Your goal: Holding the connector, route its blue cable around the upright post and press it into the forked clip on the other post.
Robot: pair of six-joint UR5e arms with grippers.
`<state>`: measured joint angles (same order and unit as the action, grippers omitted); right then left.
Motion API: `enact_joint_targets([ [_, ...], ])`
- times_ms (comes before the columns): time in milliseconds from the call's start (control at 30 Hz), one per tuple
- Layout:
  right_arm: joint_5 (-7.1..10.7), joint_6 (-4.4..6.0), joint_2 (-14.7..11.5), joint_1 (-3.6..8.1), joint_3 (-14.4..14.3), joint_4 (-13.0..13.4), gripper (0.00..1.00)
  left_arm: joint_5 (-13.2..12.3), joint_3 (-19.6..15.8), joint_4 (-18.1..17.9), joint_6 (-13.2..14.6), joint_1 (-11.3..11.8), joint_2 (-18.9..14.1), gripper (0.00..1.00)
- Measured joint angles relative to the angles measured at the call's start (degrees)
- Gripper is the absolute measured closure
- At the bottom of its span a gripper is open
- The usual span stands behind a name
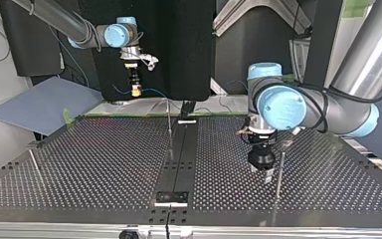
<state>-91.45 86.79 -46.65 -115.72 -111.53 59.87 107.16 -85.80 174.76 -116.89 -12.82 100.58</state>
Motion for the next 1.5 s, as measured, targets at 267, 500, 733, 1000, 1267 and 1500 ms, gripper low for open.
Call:
enact_joint_targets([
  [267,-0.01,-0.02,0.0,-0.01,0.0,-0.1,1.00,2.3,-2.6,0.1,3.8,-0.7,0.0,0.00],
  [500,-0.05,-0.05,0.0,-0.01,0.0,-0.3,1.00,5.3,-3.2,-1.1,7.2,-1.9,0.0,0.00],
  [733,-0.05,-0.09,0.0,-0.01,0.0,-0.4,1.00,6.3,-3.2,-2.4,10.9,-3.7,0.7,0.00],
  [1000,-0.03,-0.10,0.0,-0.03,0.0,-0.5,1.00,9.6,-3.2,-5.5,15.5,-7.8,4.9,0.00],
  [1267,-0.05,0.05,0.0,0.00,0.0,-0.3,1.00,13.2,-3.2,-6.7,19.5,-8.6,8.8,0.00],
  [1500,0.01,0.59,0.0,0.29,0.0,-0.2,1.00,14.2,-3.2,-6.0,22.9,-8.7,9.7,0.00],
])
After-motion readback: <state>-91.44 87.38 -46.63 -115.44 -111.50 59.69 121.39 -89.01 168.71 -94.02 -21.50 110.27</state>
